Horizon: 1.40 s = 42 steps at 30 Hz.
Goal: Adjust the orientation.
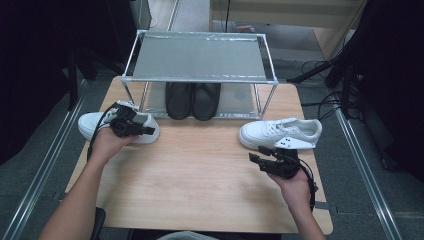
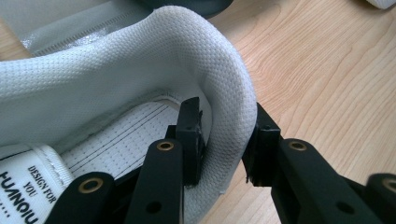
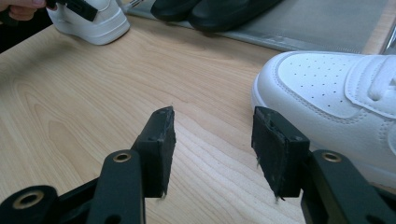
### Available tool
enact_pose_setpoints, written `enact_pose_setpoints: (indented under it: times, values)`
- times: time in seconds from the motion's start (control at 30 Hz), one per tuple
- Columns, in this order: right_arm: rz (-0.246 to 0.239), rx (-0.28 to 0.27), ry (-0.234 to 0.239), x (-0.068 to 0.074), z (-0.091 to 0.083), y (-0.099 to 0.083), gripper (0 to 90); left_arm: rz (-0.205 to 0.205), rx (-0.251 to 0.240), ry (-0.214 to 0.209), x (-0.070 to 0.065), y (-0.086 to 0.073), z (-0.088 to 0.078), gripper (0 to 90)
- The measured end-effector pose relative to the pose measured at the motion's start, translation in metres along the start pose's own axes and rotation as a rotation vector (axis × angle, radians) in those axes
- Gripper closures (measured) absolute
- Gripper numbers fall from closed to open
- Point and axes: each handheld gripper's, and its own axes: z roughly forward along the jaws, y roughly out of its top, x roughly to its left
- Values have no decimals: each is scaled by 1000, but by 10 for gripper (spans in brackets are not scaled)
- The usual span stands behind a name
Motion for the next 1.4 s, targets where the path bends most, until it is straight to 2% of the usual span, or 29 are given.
enact_pose_setpoints:
  times: [0.17, 0.23, 0.33, 0.5, 0.57, 0.6, 0.67, 0.7, 0.83, 0.9, 1.03, 1.1, 1.17, 1.23, 1.3, 1.4]
  values:
    - [-7, 7, 5, 1, 3, 1, 508, -15, -31, -4, -1, -4, 1, 715]
    - [-5, 7, 12, 2, 5, 1, 508, -5, -41, 8, -2, -6, 1, 714]
    - [-13, 17, 14, 3, 7, 1, 507, 23, -7, 40, -5, -4, 7, 726]
    - [-19, 18, 21, 4, 10, 3, 506, 13, 0, 19, -4, -4, 6, 769]
    - [-23, 19, 21, 4, 10, 3, 507, 29, 16, 28, -5, -3, 5, 777]
    - [-21, 20, 21, 4, 10, 3, 506, 34, 22, 37, -7, -2, 5, 777]
    - [-19, 19, 21, 3, 10, 2, 507, 75, 61, 85, -13, 1, 3, 781]
    - [-17, 19, 19, 3, 10, 2, 507, 87, 71, 91, -15, 2, 2, 784]
    - [-12, 22, 20, 0, 11, 2, 507, 50, 25, 69, -15, 6, -11, 795]
    - [-12, 25, 21, 1, 11, 2, 507, 39, 15, 79, -18, 9, -18, 799]
    - [-24, 25, 16, 3, 11, 2, 507, 53, 51, 144, -25, 11, -24, 801]
    - [-25, 26, 16, 3, 11, 3, 507, 62, 38, 163, -30, 10, -28, 800]
    - [-23, 27, 16, 3, 12, 3, 507, 72, 22, 156, -35, 10, -32, 803]
    - [-21, 29, 16, 4, 13, 3, 507, 92, 9, 168, -43, 6, -34, 804]
    - [-19, 27, 19, 4, 13, 4, 507, 111, 21, 166, -53, 3, -34, 803]
    - [-23, 25, 25, 4, 15, 4, 508, 118, 42, 144, -65, 1, -33, 802]
